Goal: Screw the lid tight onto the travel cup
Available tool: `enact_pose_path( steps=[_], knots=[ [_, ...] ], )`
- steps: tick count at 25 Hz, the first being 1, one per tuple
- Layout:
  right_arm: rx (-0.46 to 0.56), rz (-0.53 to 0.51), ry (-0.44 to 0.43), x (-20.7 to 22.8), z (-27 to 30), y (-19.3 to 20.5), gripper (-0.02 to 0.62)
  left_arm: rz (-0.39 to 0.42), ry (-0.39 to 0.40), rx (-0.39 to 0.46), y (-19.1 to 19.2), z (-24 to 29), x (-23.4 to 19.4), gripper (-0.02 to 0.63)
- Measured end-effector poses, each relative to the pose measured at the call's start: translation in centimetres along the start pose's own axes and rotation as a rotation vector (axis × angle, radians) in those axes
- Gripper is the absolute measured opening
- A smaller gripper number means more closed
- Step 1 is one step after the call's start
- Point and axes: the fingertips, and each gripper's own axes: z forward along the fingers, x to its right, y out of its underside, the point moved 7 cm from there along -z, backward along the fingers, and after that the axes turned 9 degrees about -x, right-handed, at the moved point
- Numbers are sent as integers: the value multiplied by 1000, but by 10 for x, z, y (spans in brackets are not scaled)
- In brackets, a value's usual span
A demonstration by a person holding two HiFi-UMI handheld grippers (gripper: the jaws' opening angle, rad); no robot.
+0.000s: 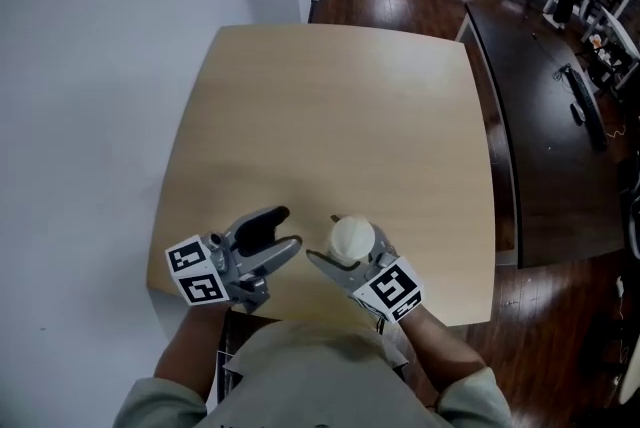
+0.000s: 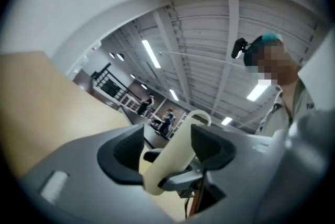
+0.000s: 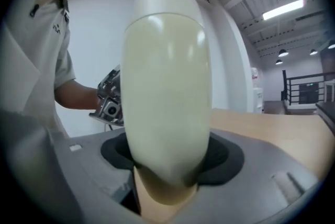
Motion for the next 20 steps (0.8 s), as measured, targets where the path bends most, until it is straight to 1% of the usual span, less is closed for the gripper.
enact_pose_path(
  steps=[4,6,8,10,12,17,20],
  knots=[
    [-2,-33,104,11,11,16,302,-77,-266,44,27,-17,-27,170],
    [1,-25,142,15,19,27,302,-118,-361,58,42,-23,-39,75],
    [10,-12,168,19,28,37,302,-149,-428,58,55,-26,-49,11],
    [12,-9,183,23,38,45,302,-172,-474,43,65,-26,-57,3],
    [-5,-9,190,26,47,55,301,-188,-502,21,73,-25,-61,3],
    [-59,16,195,26,67,85,301,-208,-533,-38,88,-23,-62,3],
    [-85,5,200,33,76,95,301,-223,-548,-56,91,-18,-67,3]
  ],
)
